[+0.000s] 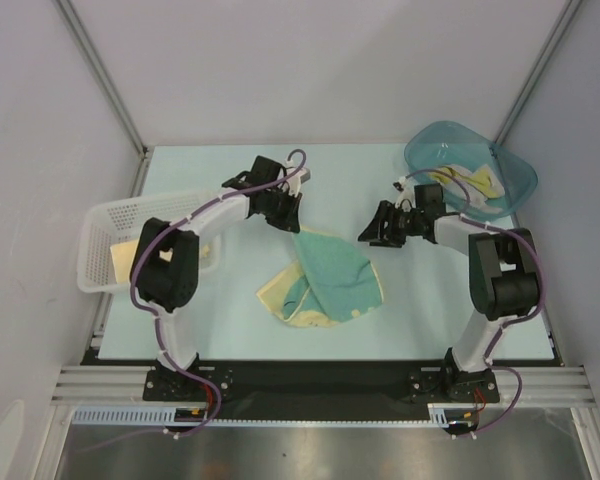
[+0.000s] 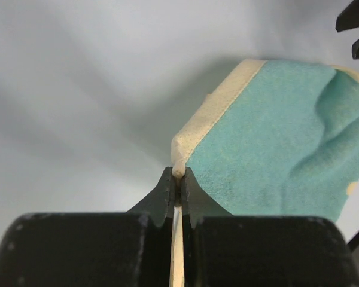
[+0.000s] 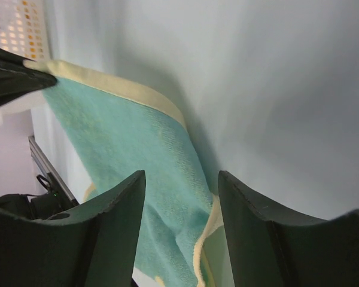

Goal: Fold and stack the towels
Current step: Flatten out the crumpled towel

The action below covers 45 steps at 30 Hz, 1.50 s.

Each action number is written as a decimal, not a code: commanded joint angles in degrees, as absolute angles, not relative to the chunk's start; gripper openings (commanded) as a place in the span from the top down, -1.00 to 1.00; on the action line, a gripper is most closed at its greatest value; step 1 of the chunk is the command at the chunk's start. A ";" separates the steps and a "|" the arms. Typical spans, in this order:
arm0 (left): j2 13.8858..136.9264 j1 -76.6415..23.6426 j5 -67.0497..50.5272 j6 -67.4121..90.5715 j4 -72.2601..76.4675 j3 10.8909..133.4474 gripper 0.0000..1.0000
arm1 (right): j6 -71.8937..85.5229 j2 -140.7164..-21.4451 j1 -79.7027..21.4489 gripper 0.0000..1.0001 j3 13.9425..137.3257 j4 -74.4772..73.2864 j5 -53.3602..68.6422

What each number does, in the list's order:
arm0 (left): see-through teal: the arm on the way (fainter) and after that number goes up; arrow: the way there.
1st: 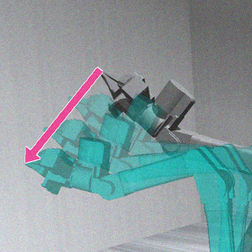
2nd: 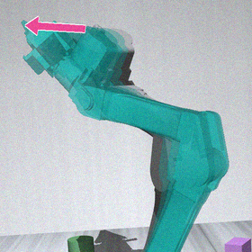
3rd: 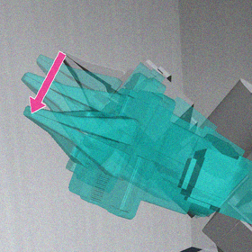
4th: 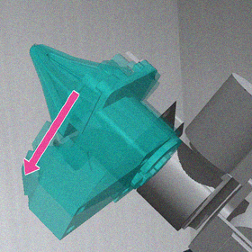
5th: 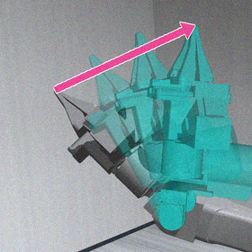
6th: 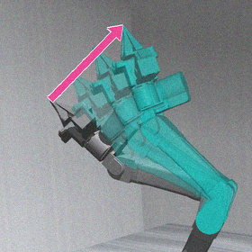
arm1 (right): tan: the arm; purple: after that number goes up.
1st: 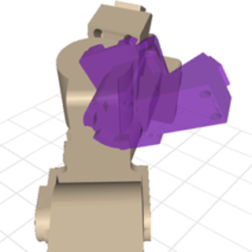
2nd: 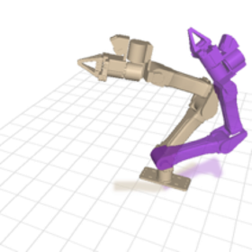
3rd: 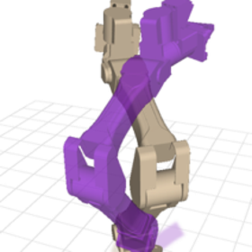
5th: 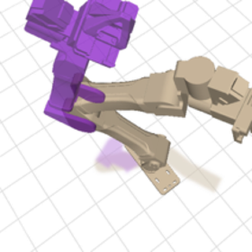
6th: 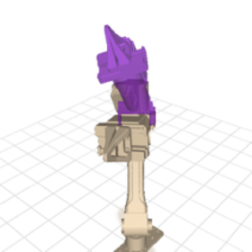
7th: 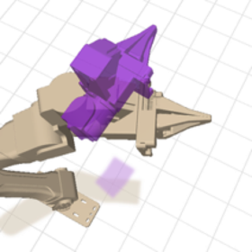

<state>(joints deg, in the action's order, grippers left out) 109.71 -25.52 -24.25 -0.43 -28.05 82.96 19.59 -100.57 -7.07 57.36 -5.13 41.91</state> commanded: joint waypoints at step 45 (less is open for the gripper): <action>99.85 -30.67 -10.37 18.37 -23.29 63.37 0.99 | 18.46 -81.73 -23.47 -0.05 52.55 -17.22 11.96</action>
